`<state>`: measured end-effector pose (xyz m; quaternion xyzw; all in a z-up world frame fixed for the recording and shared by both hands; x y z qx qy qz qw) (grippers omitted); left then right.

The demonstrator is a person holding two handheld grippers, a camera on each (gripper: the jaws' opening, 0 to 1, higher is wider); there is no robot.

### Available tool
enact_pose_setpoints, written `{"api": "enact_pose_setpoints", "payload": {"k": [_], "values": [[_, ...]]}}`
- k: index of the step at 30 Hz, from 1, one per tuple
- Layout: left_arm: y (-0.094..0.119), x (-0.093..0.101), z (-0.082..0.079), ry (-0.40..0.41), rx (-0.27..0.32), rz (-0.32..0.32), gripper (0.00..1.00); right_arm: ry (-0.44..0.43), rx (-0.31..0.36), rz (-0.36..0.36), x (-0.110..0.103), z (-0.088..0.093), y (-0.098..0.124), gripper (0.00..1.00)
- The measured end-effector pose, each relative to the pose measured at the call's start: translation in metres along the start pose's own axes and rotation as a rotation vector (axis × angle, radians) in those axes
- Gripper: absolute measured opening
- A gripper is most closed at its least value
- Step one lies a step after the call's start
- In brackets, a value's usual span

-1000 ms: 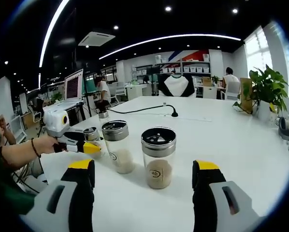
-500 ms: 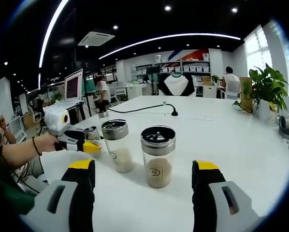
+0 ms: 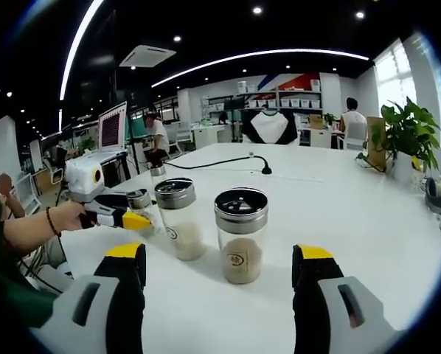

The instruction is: Rotate the seasoning bottle until the label or dispensing opening points toward the visible target arrow and the bottle remains upright within the marked orientation range

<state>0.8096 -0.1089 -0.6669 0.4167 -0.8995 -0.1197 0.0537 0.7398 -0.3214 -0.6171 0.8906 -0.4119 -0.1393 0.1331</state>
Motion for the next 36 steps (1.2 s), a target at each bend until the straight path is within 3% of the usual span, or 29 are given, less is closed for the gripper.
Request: {"api": "enact_pose_setpoints", "payload": {"k": [8, 12, 20, 31, 36], "values": [[0.010, 0.001, -0.007, 0.013, 0.010, -0.054, 0.54, -0.009, 0.000, -0.011, -0.003, 0.001, -0.002, 0.82], [0.014, 0.002, -0.013, 0.068, 0.035, -0.067, 0.54, -0.012, -0.003, -0.010, -0.002, 0.002, -0.002, 0.82], [0.019, 0.001, -0.007, 0.073, -0.011, -0.185, 0.57, -0.014, -0.005, -0.011, -0.002, 0.002, -0.002, 0.82], [0.027, 0.007, -0.006, 0.143, -0.005, -0.315, 0.61, -0.014, -0.004, -0.012, -0.003, 0.000, -0.003, 0.81], [0.029, 0.008, -0.002, 0.106, -0.018, -0.399, 0.66, -0.014, -0.004, -0.021, -0.004, 0.000, -0.004, 0.81]]}}
Point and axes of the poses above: the point that each gripper's makers call its tool centre point, and the gripper's own axes: y roughly backward along the fingers, x roughly to its right, z roughly out of its underside, the point moved 3 cm from there along y, roughly backward along the fingers, and after that the axes turned 10 degrees about -z, right-handed, at the moved point
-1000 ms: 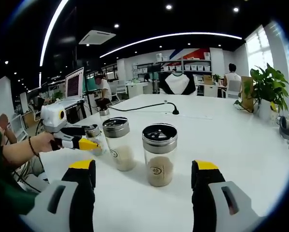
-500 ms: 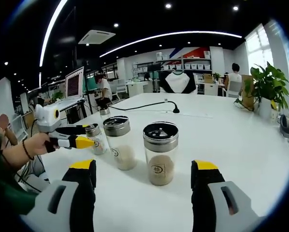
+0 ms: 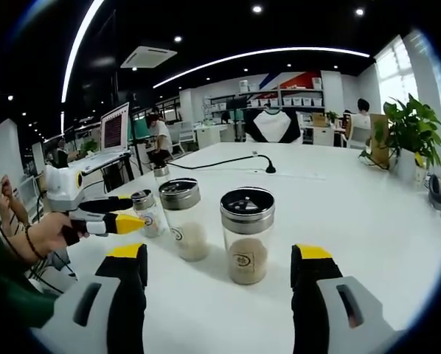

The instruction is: Rotate the seasoning bottle until the label or dispensing opening points toward the visible target arrow and the bottle remains upright within the marked orientation range

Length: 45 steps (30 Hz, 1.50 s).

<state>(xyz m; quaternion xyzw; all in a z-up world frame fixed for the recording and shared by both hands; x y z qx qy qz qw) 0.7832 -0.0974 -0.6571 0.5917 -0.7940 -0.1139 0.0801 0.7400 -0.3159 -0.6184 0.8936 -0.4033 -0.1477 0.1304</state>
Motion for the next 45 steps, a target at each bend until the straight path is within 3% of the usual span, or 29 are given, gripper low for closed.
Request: {"api": "enact_pose_setpoints", "payload": {"k": [3, 5, 7, 10, 19, 27, 40, 45], "values": [[-0.003, 0.000, -0.002, 0.030, 0.018, -0.024, 0.70, 0.009, -0.007, 0.014, 0.002, 0.001, 0.000, 0.81], [-0.005, -0.003, -0.002, 0.039, 0.005, -0.070, 0.71, 0.001, -0.005, 0.008, 0.002, 0.001, 0.000, 0.81], [-0.005, -0.003, -0.001, 0.102, 0.005, -0.128, 0.71, 0.006, -0.008, 0.009, 0.003, 0.001, 0.000, 0.81], [-0.006, -0.004, 0.001, 0.071, 0.005, -0.174, 0.70, 0.005, -0.003, 0.014, 0.004, 0.000, 0.002, 0.81], [-0.017, -0.007, 0.001, 0.098, 0.019, -0.223, 0.69, 0.002, -0.007, 0.013, 0.004, 0.001, 0.001, 0.80], [-0.027, -0.009, 0.000, 0.091, 0.033, -0.225, 0.63, -0.001, -0.007, 0.007, 0.003, 0.002, 0.001, 0.79], [-0.032, -0.005, 0.002, 0.069, 0.035, -0.203, 0.39, -0.006, -0.007, 0.013, 0.005, 0.003, 0.003, 0.79], [-0.033, -0.005, 0.003, 0.057, 0.043, -0.191, 0.37, -0.009, -0.006, 0.014, 0.004, 0.003, 0.003, 0.79]]}}
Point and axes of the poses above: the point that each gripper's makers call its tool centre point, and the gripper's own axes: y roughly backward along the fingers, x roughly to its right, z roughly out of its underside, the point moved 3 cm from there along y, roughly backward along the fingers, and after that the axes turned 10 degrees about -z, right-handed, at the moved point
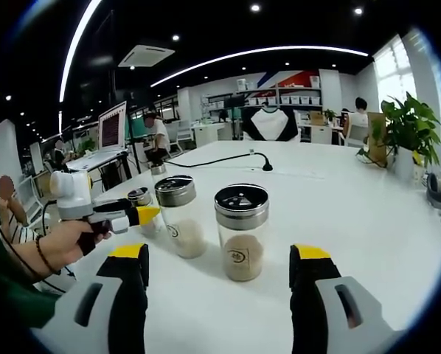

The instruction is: Rotate the seasoning bottle until the label or dispensing opening points toward the visible target arrow and the bottle remains upright within the marked orientation range

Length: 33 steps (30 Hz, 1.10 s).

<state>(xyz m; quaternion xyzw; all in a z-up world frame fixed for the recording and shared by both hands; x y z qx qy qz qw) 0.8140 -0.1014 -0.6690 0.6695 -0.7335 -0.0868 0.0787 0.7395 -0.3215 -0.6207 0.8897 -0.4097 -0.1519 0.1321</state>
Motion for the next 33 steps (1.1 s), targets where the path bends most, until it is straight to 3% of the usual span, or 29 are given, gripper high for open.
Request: {"api": "enact_pose_setpoints", "payload": {"k": [25, 33], "values": [[-0.0004, 0.0008, 0.0004, -0.016, 0.004, 0.047, 0.37, -0.002, -0.004, 0.007, 0.0008, 0.0015, 0.0006, 0.78], [0.0007, 0.0005, 0.0006, -0.029, 0.005, 0.108, 0.37, -0.001, 0.002, 0.007, 0.0012, -0.0004, 0.0012, 0.78]]}}
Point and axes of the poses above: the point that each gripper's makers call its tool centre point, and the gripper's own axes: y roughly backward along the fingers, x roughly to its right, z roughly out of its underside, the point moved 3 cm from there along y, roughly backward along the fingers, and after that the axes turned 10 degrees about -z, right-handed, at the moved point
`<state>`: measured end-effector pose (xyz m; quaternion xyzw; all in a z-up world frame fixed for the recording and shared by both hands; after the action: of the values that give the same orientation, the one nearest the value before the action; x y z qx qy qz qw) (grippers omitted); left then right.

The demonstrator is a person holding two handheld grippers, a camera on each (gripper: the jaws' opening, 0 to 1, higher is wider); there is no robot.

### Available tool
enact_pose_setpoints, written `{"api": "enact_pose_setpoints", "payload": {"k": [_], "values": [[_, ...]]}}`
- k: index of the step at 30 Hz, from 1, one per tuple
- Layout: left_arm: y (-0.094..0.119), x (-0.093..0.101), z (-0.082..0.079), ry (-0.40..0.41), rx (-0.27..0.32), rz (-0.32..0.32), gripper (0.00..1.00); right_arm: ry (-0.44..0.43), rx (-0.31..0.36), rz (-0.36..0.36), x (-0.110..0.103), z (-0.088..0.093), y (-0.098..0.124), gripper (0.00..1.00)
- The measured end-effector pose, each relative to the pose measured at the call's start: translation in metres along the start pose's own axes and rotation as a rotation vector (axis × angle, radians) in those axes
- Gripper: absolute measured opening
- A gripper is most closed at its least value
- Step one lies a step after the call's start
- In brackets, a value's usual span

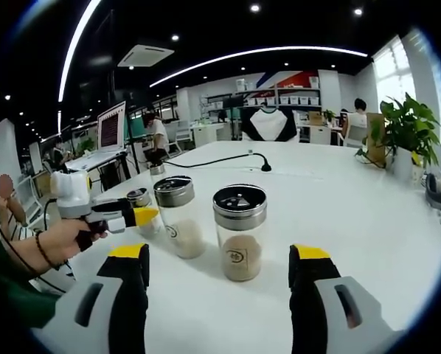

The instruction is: Rotate the seasoning bottle until the label or dispensing opening points toward the visible target arrow and the bottle remains upright within the marked orientation range

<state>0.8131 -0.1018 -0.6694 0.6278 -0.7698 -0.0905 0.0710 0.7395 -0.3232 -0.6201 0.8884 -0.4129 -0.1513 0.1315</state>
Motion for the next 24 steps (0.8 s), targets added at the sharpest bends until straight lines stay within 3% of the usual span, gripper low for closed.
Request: {"api": "enact_pose_setpoints", "payload": {"k": [9, 11, 24], "values": [[0.0009, 0.0008, 0.0002, -0.016, -0.002, 0.072, 0.37, 0.005, 0.005, -0.002, -0.0016, -0.0016, 0.0010, 0.78], [0.0012, 0.0032, 0.0006, -0.024, -0.003, 0.126, 0.37, 0.007, 0.010, -0.003, -0.0016, -0.0024, 0.0014, 0.78], [0.0030, 0.0021, 0.0010, -0.047, -0.002, 0.195, 0.37, 0.016, 0.007, -0.001, -0.0021, -0.0031, 0.0018, 0.78]]}}
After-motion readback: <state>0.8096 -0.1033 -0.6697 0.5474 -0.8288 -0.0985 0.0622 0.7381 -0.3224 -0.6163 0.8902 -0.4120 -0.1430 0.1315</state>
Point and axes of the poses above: the point that each gripper's makers call its tool centre point, and the gripper's own axes: y roughly backward along the fingers, x roughly to its right, z roughly out of its underside, the point moved 3 cm from there along y, roughly backward along the fingers, and after that the axes turned 10 degrees about -z, right-handed, at the moved point
